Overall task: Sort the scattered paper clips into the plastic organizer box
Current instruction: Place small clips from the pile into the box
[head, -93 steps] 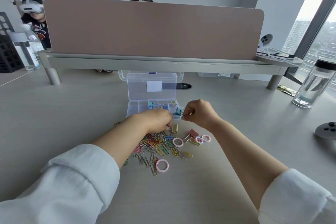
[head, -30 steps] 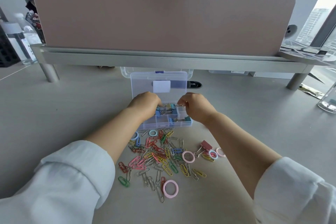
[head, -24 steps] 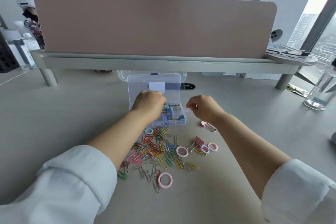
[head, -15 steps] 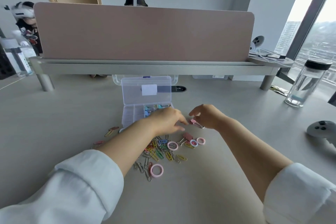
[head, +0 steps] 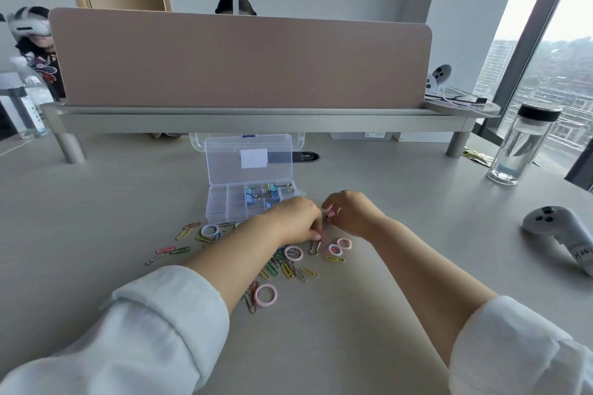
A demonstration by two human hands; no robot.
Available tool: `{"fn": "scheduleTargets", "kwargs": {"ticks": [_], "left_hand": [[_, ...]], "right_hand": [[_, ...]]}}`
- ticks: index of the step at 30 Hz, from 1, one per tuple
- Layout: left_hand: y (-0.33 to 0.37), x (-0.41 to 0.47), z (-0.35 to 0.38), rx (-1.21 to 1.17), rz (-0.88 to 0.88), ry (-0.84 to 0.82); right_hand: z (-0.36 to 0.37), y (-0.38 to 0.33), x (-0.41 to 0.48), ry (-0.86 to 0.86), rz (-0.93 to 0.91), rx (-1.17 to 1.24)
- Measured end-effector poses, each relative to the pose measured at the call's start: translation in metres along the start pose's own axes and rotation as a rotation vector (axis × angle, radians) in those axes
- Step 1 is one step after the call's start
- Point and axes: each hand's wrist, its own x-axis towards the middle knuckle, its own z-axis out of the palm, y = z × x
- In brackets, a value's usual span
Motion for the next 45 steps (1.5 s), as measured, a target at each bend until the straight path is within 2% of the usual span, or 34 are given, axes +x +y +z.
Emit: {"fn": "scheduleTargets", "kwargs": {"ticks": [7,20,23,25,29,34,38,45], "left_hand": [[-0.009,-0.004,-0.004,-0.002,0.038,-0.05],[-0.02,-0.002,0.0,-0.187,0.039,0.033],[-0.03,-0.003,0.001,-0.253,0.055,0.128],[-0.041,-0.005,-0.003,-0.408,0.023,0.224],[-0.068,-0.008,-0.005,-0.546,-0.084,0.487],[-0.092,-0.009,-0.004,-0.617,-0.205,0.63],[-0.108,-0.011,-0.007,-0.632,-0.257,0.634],[-0.115,-0.001,-0.01,-0.489,-0.287,0.508]], "right_hand": [[0.003,0.0,0.003,0.011,-0.017,0.018],[0.009,0.001,0.008,0.036,-0.009,0.089],[0.011,0.0,0.01,0.063,-0.022,0.096],[0.012,-0.002,0.012,0.121,-0.051,0.114],[0.014,-0.02,0.018,0.228,-0.196,0.262],[0.021,-0.05,0.038,0.183,-0.303,0.341],[0.032,-0.057,0.048,0.097,-0.304,0.295],[0.034,-0.053,0.05,0.1,-0.339,0.267]]}}
